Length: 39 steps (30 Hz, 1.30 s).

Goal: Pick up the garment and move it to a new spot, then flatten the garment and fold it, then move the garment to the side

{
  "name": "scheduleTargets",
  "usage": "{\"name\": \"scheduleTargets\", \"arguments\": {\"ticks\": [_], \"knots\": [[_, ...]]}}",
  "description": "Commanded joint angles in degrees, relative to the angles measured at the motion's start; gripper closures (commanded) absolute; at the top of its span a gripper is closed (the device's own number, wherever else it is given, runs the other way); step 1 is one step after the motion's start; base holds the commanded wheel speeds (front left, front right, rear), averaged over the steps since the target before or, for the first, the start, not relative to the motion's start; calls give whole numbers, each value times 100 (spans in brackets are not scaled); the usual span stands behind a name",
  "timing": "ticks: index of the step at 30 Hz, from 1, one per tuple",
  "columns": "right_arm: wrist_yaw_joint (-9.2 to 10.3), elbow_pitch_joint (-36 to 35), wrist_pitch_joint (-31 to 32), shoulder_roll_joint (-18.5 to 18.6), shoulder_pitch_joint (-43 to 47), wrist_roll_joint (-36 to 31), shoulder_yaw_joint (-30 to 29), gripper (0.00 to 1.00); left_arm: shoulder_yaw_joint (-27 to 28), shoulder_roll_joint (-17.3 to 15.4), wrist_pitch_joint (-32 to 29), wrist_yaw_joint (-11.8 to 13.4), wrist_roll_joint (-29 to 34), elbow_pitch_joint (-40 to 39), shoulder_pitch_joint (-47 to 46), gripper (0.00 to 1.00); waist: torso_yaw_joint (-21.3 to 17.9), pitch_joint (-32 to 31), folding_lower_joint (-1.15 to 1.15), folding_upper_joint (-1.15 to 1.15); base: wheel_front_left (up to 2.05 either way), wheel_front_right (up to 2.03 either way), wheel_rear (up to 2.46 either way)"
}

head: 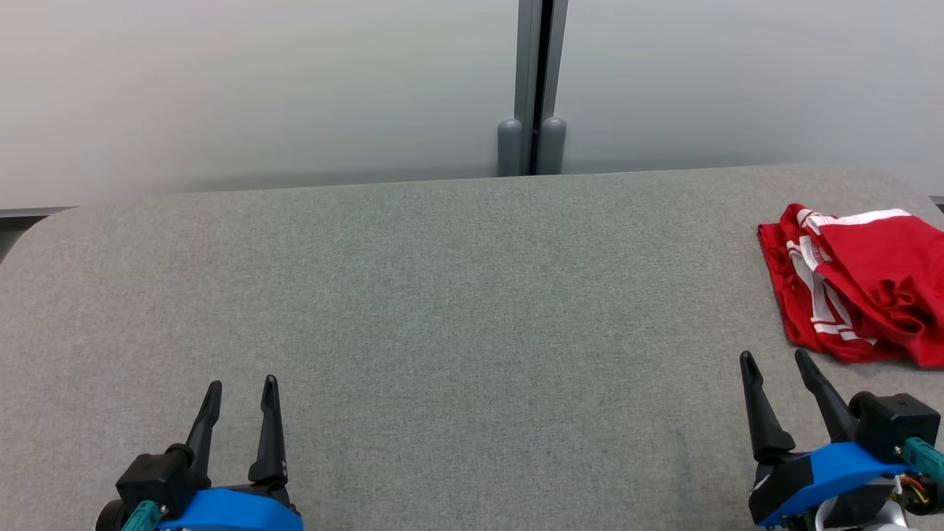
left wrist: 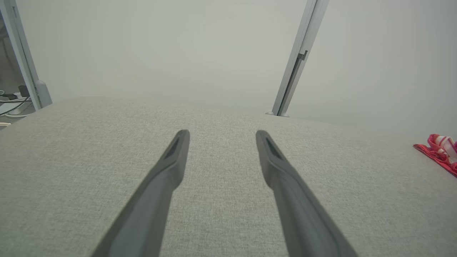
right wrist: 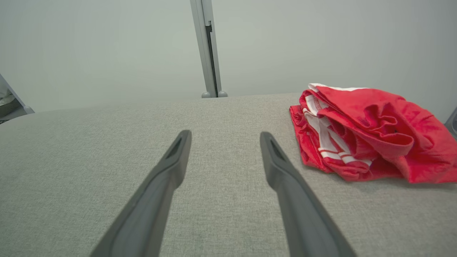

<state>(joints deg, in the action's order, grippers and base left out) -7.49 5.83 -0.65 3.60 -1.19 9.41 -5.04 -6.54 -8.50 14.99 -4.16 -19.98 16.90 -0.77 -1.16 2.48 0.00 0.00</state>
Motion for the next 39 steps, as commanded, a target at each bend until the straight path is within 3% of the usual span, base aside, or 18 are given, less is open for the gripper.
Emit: {"name": "scheduleTargets", "arguments": {"ticks": [1, 13, 14, 23, 39], "knots": [[-1, 5, -27, -27, 64, 14, 9, 0, -6, -18, 23, -31, 44, 16, -80, 0, -5, -5, 0, 0, 0, 0, 0], [-1, 106, -49, -60, 68, 40, 89, 0, -33, -49, 23, -40, 0, 74, -96, 0, -63, -25, 0, 0, 0, 0, 0], [0, 106, -27, -38, 14, 27, 90, 100, -25, -26, 0, -41, 11, 64, -33, 100, -64, -25, 0, 0, 0, 0, 0], [1, 594, 21, -64, 120, 41, 97, 100, -45, 129, -36, -41, -27, 480, 220, 100, -66, -27, 2, 0, 0, 0, 0], [1, 637, 173, -64, -25, 1775, 37, 100, 248, 218, -485, -103, -1540, 315, 42, 100, -42, -53, 2, 0, 0, 0, 0]]}}
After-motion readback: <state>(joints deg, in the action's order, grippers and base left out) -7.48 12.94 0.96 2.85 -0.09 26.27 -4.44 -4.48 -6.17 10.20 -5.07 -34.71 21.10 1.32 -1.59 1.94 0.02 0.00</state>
